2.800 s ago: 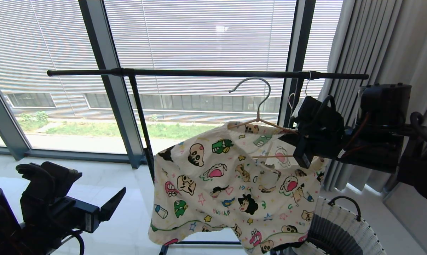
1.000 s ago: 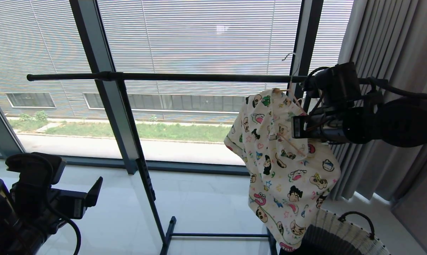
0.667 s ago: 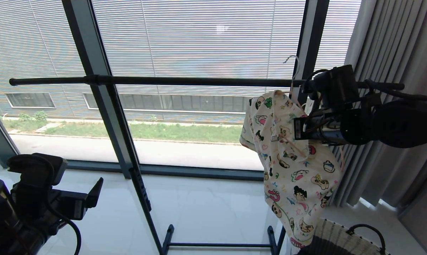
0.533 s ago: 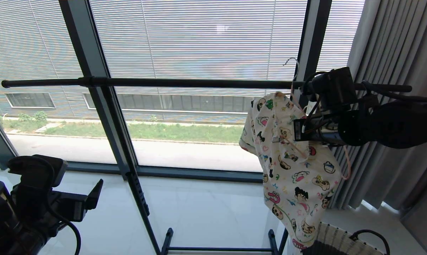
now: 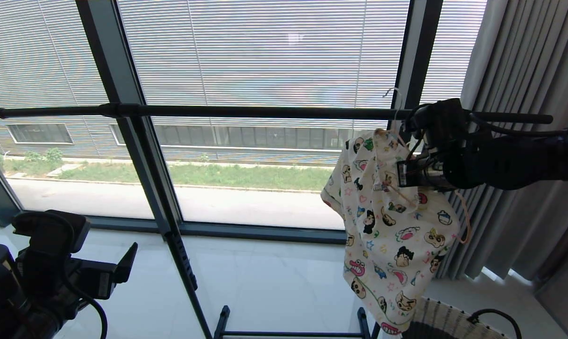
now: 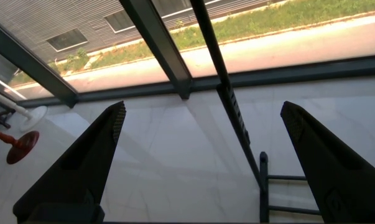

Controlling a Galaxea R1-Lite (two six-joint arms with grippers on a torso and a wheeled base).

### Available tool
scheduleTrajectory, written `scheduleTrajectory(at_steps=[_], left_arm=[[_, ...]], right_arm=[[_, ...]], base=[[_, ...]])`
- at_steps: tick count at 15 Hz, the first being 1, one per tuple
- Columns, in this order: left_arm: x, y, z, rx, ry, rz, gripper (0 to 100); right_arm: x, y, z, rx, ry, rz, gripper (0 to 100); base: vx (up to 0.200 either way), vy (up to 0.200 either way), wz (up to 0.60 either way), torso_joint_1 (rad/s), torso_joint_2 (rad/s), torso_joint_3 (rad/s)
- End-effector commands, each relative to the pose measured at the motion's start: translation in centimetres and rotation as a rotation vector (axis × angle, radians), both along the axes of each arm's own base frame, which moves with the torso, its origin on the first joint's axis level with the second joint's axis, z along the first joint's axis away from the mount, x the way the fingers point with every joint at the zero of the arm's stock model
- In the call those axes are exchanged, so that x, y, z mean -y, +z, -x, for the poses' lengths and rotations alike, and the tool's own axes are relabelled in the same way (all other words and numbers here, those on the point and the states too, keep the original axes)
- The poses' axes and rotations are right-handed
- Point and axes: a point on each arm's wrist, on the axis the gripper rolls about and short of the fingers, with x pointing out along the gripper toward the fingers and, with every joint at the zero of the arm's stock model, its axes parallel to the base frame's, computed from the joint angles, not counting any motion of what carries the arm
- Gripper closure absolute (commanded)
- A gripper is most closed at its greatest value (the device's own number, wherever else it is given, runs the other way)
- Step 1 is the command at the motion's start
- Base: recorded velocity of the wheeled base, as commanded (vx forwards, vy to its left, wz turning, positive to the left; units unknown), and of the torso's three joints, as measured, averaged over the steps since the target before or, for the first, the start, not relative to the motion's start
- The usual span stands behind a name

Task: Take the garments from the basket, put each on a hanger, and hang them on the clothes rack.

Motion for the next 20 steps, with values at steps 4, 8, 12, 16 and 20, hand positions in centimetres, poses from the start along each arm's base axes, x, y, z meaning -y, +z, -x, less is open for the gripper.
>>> scheduleTrajectory(at_steps=[4, 8, 12, 16, 20], left_arm=[[0.0, 0.0, 0.1, 0.001, 0.000, 0.000, 0], [0.0, -0.1, 0.2, -0.004, 0.000, -0.002, 0], [0.0, -0.1, 0.2, -0.004, 0.000, -0.002, 0], [-0.1, -0.5, 0.5, -0.021, 0.004, -0.005, 0], [-0.2, -0.5, 0.5, -0.024, 0.009, -0.005, 0]], right_arm=[[-0.2, -2.3, -1.6, -0.052, -0.011, 0.031, 100], [-0.2, -2.5, -1.6, -0.054, -0.013, 0.032, 100], [-0.1, -2.3, -1.5, -0.053, -0.013, 0.031, 0], [0.6, 0.2, 0.2, -0.022, -0.007, 0.020, 0], [3.3, 4.6, 5.3, -0.052, 0.036, 0.092, 0]], base=[[0.000, 0.000, 0.00, 0.000, 0.00, 0.000], [0.000, 0.000, 0.00, 0.000, 0.00, 0.000], [0.000, 0.000, 0.00, 0.000, 0.00, 0.000], [0.000, 0.000, 0.00, 0.000, 0.00, 0.000], [-0.050, 0.000, 0.00, 0.001, 0.00, 0.002]])
